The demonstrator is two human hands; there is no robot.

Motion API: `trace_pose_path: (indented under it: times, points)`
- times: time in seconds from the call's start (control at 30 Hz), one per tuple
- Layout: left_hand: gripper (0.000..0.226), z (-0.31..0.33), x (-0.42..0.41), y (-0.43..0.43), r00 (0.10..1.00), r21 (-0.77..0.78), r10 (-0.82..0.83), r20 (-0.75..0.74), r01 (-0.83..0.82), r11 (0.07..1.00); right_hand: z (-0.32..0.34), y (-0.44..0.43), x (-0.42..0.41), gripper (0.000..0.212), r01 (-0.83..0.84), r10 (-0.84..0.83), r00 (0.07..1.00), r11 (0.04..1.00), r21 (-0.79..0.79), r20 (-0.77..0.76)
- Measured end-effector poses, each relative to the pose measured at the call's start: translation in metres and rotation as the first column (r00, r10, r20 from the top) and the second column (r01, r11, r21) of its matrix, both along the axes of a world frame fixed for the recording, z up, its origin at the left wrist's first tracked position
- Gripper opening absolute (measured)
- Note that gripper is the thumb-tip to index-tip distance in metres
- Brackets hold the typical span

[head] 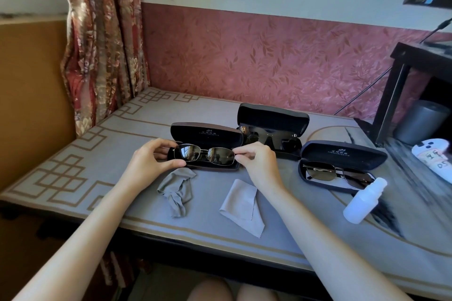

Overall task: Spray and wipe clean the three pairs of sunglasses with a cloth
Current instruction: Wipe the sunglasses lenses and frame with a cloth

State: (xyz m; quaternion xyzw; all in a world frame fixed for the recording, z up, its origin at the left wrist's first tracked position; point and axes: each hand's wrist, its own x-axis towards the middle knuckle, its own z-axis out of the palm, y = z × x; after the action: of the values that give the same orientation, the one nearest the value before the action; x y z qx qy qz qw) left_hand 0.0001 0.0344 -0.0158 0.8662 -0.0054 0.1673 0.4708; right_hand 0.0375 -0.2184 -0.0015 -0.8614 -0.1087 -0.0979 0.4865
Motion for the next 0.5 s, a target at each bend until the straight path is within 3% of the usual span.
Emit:
trace_pose_path:
  times: [0.5]
  points:
    - [0.036,0.0001,0.0035,-0.0074,0.998,0.012,0.042,-0.041,-0.041,0.999,0.0015,-0.0068,0.0027,0.014,0.033,-0.029,0.999,0.996,0.082,-0.045]
